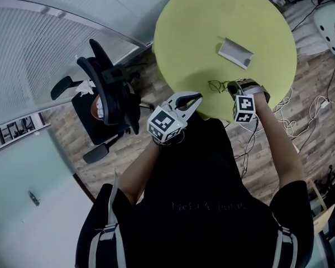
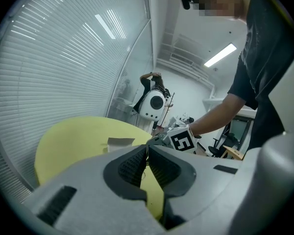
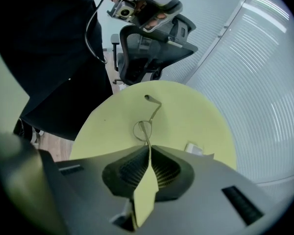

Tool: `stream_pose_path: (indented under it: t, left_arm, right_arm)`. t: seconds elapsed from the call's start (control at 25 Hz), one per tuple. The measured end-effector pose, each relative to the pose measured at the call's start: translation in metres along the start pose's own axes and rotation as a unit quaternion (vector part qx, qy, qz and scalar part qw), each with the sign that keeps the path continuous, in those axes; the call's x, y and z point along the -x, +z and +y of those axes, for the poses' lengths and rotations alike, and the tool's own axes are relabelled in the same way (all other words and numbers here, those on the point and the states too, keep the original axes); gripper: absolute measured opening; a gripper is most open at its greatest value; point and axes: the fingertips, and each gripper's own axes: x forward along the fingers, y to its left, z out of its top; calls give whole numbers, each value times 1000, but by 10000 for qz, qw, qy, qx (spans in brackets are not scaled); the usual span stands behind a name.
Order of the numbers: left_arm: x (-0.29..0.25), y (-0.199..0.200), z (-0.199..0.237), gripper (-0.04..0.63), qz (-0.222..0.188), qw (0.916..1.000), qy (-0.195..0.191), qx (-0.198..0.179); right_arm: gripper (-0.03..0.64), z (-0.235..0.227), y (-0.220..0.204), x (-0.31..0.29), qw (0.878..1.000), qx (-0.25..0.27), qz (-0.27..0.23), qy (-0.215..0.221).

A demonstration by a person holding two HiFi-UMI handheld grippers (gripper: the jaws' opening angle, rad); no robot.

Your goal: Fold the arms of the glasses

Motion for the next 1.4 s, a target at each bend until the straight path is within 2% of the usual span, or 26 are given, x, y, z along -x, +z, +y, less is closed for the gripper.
stream_pose_path:
  t: [0.16,0.4,0.64,0.84,0.92,1.0,1.04,1.08,1.2,1.4]
  left_arm:
    - [1,-4,2,18,53,10000,-23,65]
    - [6,-13,2,18,242,9997,-37,5]
    - [13,-19,8,18,240,9994,75,237]
    - [17,-22,11,18,283,9992,111,265]
    - [17,-20,11,18,274,9993,91,233]
    - [17,-19,12,18,255,9994,54,215]
    - [17,-19,12,18,248,9995,37,207]
    - [17,-18,13,18,240,9995,22,198]
    - [16,-17,15,18,186,9997,-4,186]
    - [7,-14,18,18,147,9998,-60,140]
  right_arm:
    - [38,-4,15,-18,10000,15,29,6]
    - [38,5,20,-57,9995,-183,61,241]
    - [38,11,17,-78,9983,-421,105,396]
    - [38,9,17,-85,9976,-626,107,276]
    - [40,4,19,-82,9952,-966,-32,135]
    - [71,5,19,-72,9878,-1529,-223,181]
    - [177,9,18,-65,9841,-1737,-258,272]
    - [210,14,15,-57,9812,-1886,-253,333]
    - [210,24,1,-20,9679,-2489,-318,121]
    - [207,22,20,51,9185,-3784,-975,-599]
